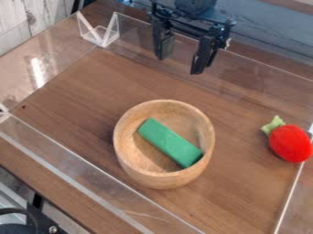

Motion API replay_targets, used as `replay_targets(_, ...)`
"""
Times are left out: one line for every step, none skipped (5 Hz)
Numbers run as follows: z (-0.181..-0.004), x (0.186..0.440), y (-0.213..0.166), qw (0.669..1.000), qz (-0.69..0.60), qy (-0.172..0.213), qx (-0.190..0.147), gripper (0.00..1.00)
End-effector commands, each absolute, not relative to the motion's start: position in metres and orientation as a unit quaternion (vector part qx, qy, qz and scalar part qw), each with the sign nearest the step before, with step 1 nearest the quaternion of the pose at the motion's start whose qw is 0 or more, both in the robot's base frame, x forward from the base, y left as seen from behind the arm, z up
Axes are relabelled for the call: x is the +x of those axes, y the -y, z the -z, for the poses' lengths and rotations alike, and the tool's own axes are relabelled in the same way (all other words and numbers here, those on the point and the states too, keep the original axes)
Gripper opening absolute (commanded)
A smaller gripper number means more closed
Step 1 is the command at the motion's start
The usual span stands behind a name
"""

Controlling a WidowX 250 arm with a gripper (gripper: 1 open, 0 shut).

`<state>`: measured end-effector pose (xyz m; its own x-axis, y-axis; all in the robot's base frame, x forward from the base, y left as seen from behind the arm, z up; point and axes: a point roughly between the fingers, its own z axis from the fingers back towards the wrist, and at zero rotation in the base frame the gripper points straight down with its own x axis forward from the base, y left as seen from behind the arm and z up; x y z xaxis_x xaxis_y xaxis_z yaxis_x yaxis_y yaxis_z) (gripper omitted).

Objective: Remove the green block from the brown bowl and put it on the table

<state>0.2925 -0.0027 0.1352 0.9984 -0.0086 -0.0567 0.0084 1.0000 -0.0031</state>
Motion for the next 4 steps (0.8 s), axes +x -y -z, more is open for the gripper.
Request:
replay_targets(-0.123,0.282,0.01,0.996,-0.077,-0.04,-0.008,1.0)
replay_targets(-0.116,0.257,0.02,0.981,-0.187,-0.039,-0.024,1.0)
replay_targets(-0.107,0.233,0.025,0.957,-0.286,-0.028,-0.036,1.0)
replay_targets(-0.097,0.227,0.023,0.931,-0.362,-0.016,-0.055,1.0)
